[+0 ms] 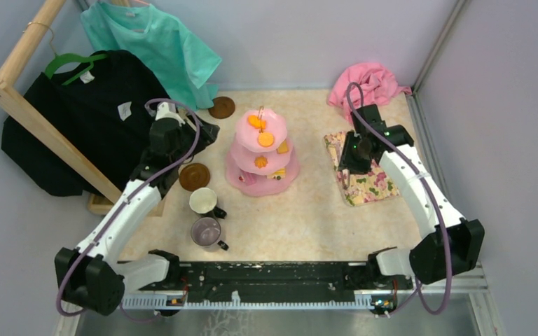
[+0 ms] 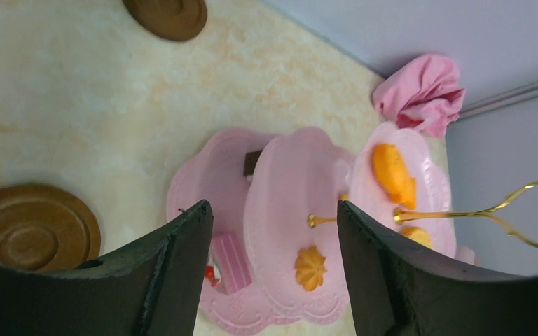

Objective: Serve the afternoon tea
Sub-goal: Pick up the desert from the tray.

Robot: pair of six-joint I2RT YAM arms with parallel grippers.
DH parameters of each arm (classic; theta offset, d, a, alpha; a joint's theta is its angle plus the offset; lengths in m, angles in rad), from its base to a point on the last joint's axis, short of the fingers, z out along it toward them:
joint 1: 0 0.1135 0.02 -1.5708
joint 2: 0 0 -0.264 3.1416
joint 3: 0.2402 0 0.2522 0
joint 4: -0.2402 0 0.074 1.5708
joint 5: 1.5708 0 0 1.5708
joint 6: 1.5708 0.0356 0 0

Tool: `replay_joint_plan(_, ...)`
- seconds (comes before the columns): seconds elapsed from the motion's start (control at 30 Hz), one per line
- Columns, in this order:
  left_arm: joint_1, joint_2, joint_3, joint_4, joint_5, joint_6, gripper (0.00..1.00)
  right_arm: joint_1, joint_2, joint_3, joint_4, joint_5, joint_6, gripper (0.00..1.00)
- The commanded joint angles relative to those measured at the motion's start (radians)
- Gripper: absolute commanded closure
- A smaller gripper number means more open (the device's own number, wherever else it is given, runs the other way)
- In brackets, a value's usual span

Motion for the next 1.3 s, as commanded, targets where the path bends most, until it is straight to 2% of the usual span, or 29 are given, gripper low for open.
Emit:
replay_joint_plan(0.0,0.052,0.032,-0.067,0.089,0.196,-0.080,0.29,-0.052,-0.060,-0.026,0.007,0.052,-0.007,0.66)
replay_joint_plan(0.2,0.071,0.082,-0.107,0.126,0.288,-0.114,0.30,-0.136,-0.066,-0.109,0.008,0.108,-0.007,0.66)
replay_joint_plan(0.47,0.082,0.028,-0.177,0.135,0.291,-0.149,0.30,-0.204,-0.044,-0.195,0.058,0.085,-0.030,0.65)
replay_joint_plan(0.9,0.091,-0.050,-0.224,0.111,0.270,-0.175,0.30,-0.220,0.090,-0.203,0.166,0.071,-0.044,0.64)
replay_joint_plan(1.27,0.105,-0.058,-0.233,0.121,0.256,-0.182,0.30,-0.237,0.235,-0.136,0.193,0.090,-0.074,0.63)
